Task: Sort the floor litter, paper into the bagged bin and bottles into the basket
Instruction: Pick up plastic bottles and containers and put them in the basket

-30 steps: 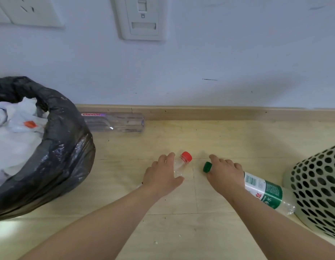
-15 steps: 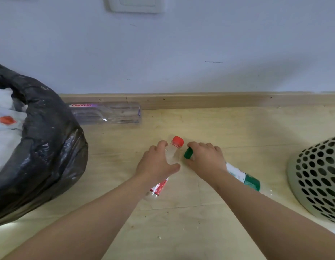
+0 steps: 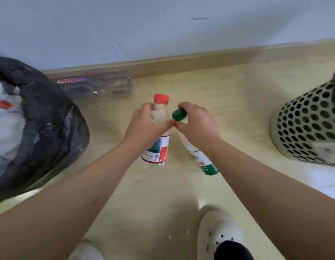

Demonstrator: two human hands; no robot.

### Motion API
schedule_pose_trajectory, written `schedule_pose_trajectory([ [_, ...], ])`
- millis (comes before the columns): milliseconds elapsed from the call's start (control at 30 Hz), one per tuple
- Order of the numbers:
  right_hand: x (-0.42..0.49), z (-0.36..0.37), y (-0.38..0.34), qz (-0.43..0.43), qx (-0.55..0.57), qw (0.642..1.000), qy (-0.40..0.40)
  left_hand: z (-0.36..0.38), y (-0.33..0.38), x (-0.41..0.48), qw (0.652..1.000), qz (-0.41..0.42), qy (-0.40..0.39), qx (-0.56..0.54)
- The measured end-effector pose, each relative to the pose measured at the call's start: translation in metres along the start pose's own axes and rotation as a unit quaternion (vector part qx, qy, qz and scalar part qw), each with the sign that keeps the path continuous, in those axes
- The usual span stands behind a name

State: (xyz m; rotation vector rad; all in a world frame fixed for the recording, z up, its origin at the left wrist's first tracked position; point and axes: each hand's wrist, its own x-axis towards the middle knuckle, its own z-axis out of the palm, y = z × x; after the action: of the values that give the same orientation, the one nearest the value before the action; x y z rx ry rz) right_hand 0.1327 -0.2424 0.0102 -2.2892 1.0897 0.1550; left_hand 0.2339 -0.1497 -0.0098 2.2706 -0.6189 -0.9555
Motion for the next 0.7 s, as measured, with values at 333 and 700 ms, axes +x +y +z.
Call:
schedule_pose_trajectory([
  [333, -0.121, -0.155, -0.058, 0.112, 0.105, 0.988, -0.005, -0.095, 0.132, -0.122, 0.994, -0.026, -0.103, 0.004],
  [700, -0.218, -0.349, -0.055, 0.261, 0.273, 0.918, 0.12, -0.141, 0.335, -0.2, 0.992, 0.046, -0.101, 0.063],
])
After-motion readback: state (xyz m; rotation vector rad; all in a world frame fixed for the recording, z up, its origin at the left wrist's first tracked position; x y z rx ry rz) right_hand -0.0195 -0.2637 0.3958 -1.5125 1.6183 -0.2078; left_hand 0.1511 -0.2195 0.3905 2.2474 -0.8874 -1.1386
